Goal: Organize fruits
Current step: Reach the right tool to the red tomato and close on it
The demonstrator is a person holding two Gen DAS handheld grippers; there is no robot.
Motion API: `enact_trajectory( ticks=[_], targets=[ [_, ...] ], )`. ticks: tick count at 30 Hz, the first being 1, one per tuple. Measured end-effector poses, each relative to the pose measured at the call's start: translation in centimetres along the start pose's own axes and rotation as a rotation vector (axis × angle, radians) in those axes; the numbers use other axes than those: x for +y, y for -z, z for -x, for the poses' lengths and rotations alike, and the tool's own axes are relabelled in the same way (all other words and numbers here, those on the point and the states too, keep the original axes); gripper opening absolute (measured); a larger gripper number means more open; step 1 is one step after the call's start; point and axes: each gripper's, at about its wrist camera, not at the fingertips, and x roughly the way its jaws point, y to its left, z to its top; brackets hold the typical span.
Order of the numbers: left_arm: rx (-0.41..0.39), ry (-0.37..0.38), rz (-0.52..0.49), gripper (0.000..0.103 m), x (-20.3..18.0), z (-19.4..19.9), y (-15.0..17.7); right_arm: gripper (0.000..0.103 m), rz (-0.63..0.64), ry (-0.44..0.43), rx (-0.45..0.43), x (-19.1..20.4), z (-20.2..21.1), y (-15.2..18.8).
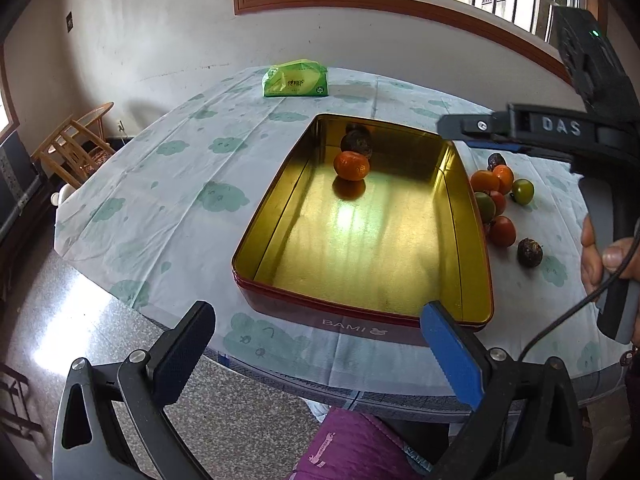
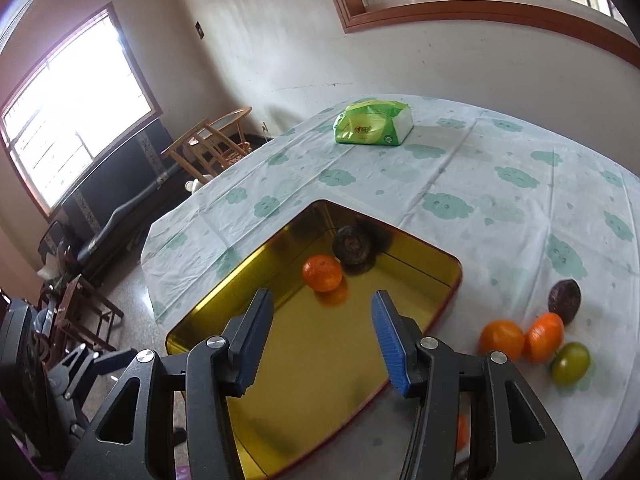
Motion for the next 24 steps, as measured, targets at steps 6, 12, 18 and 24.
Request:
enact_trajectory(
  ticks=[6,12,18,24],
  targets=[
    [-0.009,0.0,-0.028,0.101,-1.0,0.4,-0.1,0.052,0.043,0.079,0.013,-1.1,4.3,4.7],
    [-0.019,-0.001,-0.065,0.101,-2.2,1.0,0.1,0.052,0.062,0.101,0.047,-2.5,6.1,7.8],
    [-0.029,-0.013,-0.094,0.102,-3.1,1.6,0.2,0.052,0.086,0.105,0.078,-3.7,4.7,8.2],
    [-0.031,-0.022,-0.118,0.102,-3.9,1.5,0.1,0.052,0.113,0.134,0.15,-5.2,1.5,7.9]
  ],
)
